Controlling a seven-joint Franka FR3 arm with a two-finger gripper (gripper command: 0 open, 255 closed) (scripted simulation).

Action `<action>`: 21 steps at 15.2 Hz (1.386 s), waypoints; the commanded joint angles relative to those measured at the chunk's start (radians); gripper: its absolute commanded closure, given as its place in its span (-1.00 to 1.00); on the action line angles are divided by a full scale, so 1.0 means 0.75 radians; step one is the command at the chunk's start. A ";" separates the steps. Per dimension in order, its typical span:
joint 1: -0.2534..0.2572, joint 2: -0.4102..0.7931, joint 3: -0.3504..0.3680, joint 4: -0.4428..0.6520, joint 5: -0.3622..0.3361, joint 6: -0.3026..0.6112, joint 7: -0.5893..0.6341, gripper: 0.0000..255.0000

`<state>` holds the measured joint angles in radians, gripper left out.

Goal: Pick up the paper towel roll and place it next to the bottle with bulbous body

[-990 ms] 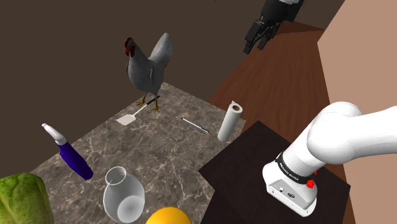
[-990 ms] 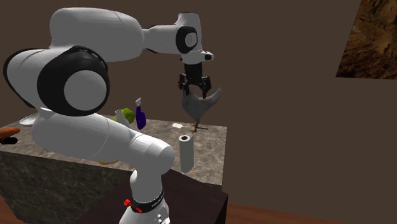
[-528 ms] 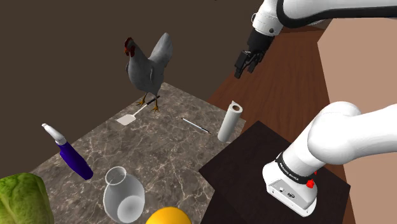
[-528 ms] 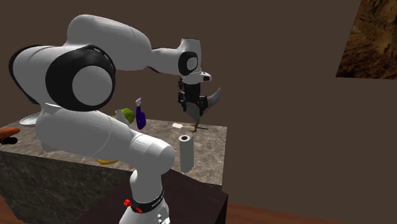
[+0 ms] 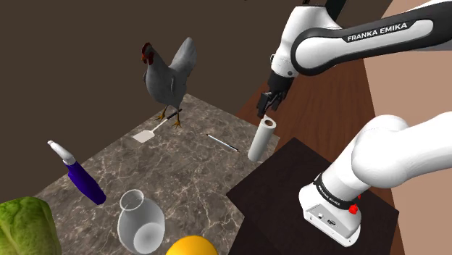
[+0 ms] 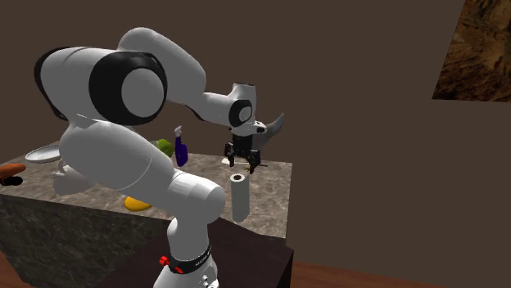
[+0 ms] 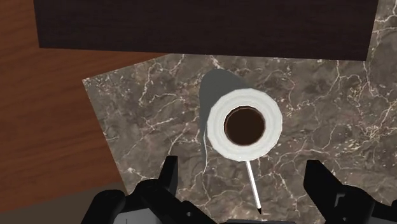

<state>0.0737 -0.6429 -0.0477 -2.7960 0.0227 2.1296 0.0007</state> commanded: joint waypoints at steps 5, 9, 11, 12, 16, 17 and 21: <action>0.015 0.091 -0.001 -0.076 0.017 0.148 -0.006 -1.00; 0.020 0.145 -0.001 -0.112 0.022 0.237 -0.009 -1.00; 0.020 0.145 -0.001 -0.112 0.022 0.237 -0.009 -1.00; 0.020 0.145 -0.001 -0.112 0.022 0.237 -0.009 -1.00; 0.020 0.145 -0.001 -0.112 0.022 0.237 -0.009 -1.00; 0.020 0.145 -0.001 -0.112 0.022 0.237 -0.009 1.00; 0.019 0.145 -0.001 -0.112 0.022 0.236 -0.009 1.00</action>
<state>0.0882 -0.5345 -0.0488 -2.8794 0.0390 2.3070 -0.0062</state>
